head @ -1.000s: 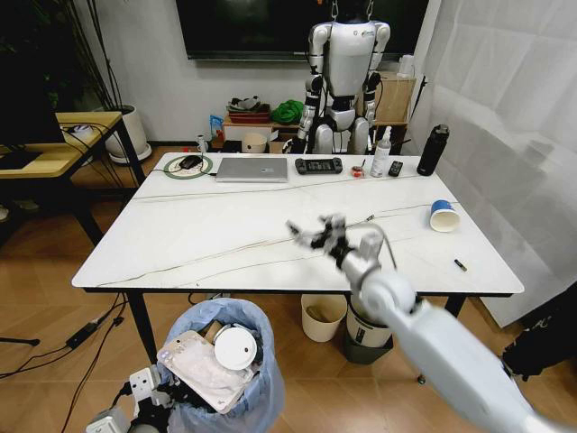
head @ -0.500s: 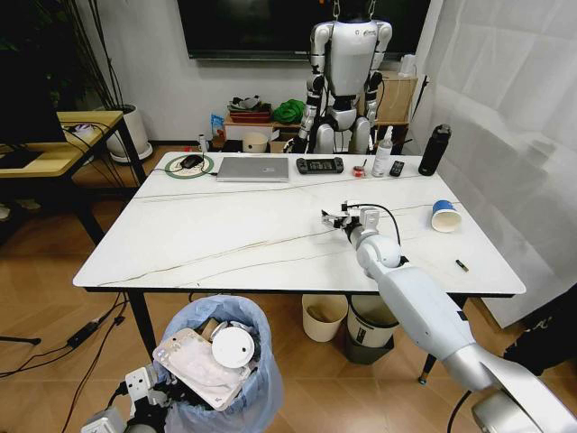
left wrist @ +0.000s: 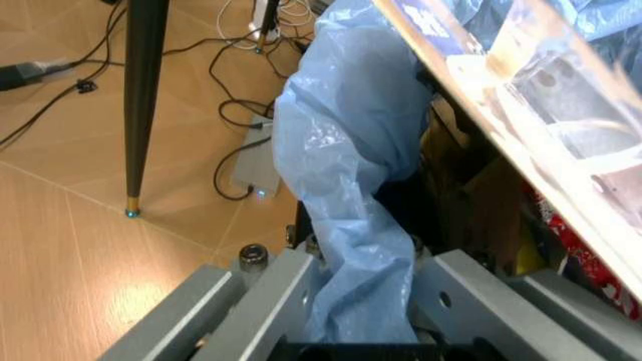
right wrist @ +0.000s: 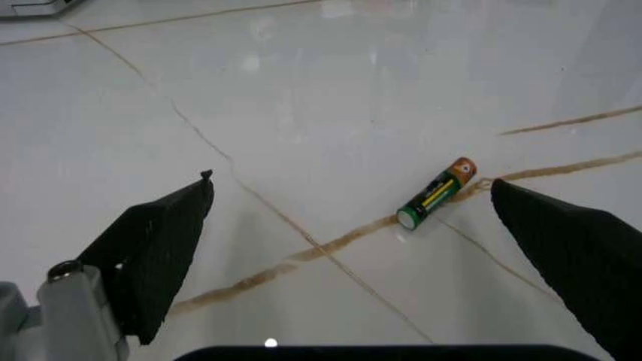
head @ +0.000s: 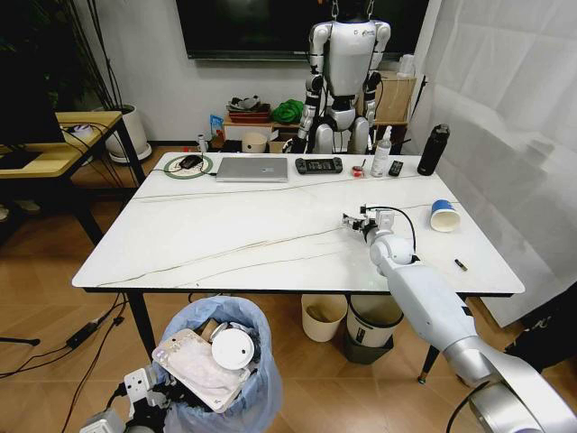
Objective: Pick up the trash bin and place the trash from the table into it.
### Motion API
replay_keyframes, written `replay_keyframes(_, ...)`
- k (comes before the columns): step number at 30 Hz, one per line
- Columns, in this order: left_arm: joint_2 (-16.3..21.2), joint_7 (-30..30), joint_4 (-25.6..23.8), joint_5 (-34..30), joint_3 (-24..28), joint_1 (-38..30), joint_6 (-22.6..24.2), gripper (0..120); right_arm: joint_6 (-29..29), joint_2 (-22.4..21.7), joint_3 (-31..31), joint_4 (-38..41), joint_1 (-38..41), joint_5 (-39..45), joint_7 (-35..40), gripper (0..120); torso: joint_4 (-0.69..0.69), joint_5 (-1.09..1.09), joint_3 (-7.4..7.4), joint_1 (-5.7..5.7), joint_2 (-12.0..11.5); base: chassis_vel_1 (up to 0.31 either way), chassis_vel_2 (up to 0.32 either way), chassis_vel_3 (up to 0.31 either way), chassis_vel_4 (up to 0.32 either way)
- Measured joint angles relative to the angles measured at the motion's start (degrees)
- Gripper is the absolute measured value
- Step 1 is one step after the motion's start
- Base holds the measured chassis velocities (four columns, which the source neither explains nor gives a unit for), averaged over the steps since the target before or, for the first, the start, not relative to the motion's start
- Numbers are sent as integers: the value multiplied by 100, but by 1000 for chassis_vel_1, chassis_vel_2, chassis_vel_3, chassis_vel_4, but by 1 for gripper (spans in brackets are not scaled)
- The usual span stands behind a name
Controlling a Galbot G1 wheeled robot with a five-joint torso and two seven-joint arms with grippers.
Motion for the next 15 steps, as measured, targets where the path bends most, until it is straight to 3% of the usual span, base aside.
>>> replay_keyframes(5, 10, 1, -14, -1, -11, 1, 0, 0, 24, 0, 41, -174, 42, 41, -43, 99, 1, 0, 0, 0, 0, 0, 0, 0, 0)
replay_keyframes(15, 11, 1, 6, -3, 10, -15, -1, 0, 80, -75, 100, -252, 36, 98, -91, 65, 0, -1, 0, 0, 0, 0, 0, 0, 0)
